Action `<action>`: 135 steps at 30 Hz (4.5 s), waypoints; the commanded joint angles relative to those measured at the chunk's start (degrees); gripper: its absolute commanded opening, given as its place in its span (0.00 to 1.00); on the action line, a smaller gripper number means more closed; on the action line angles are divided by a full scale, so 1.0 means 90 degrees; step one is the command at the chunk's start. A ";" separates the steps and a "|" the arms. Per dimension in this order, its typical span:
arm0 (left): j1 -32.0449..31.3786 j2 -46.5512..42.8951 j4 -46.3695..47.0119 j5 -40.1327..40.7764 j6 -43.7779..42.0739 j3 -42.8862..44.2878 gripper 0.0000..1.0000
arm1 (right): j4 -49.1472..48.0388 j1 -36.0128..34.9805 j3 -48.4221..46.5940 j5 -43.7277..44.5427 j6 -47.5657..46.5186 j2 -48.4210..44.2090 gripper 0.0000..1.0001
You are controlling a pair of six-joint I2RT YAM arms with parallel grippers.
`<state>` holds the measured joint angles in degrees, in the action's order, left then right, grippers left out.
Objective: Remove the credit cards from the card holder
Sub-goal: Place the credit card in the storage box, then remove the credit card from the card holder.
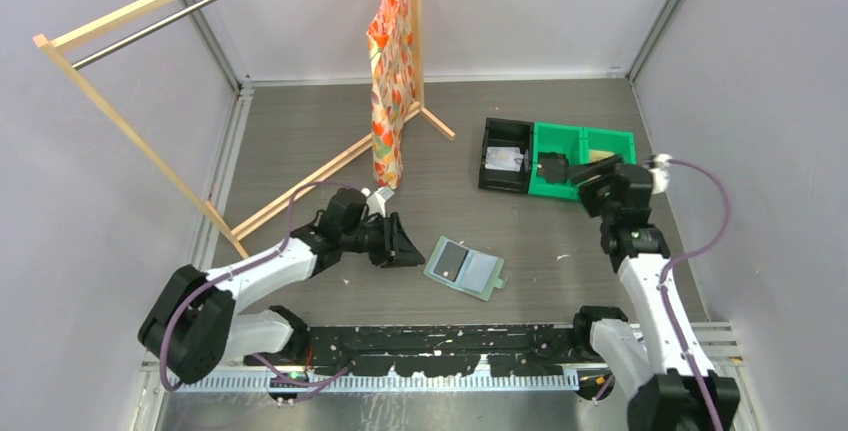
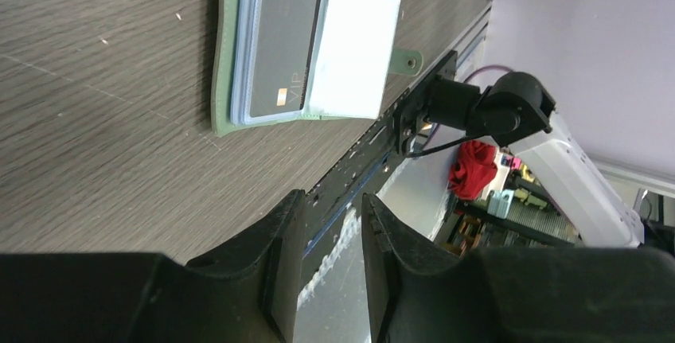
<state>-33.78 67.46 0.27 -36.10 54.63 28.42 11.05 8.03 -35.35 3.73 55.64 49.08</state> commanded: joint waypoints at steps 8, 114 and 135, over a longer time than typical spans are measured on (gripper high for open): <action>-0.0565 0.1234 -0.0218 0.0923 -0.0585 0.0927 0.34 | 0.0919 -0.4538 0.1324 -0.0317 0.1047 -0.1025 0.57; -0.0673 0.3637 0.0884 0.0360 -0.0354 0.1378 0.01 | -1.0047 -0.5748 0.3884 -0.1847 0.2791 0.5647 0.17; -0.0668 0.3191 -0.0373 0.0749 -0.1206 0.1850 0.01 | -1.0312 -0.5747 0.3795 -0.2967 0.2491 0.5875 0.17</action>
<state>-39.75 97.03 -4.23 -37.26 47.57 41.34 -81.17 -41.69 -0.54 -10.48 79.55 103.11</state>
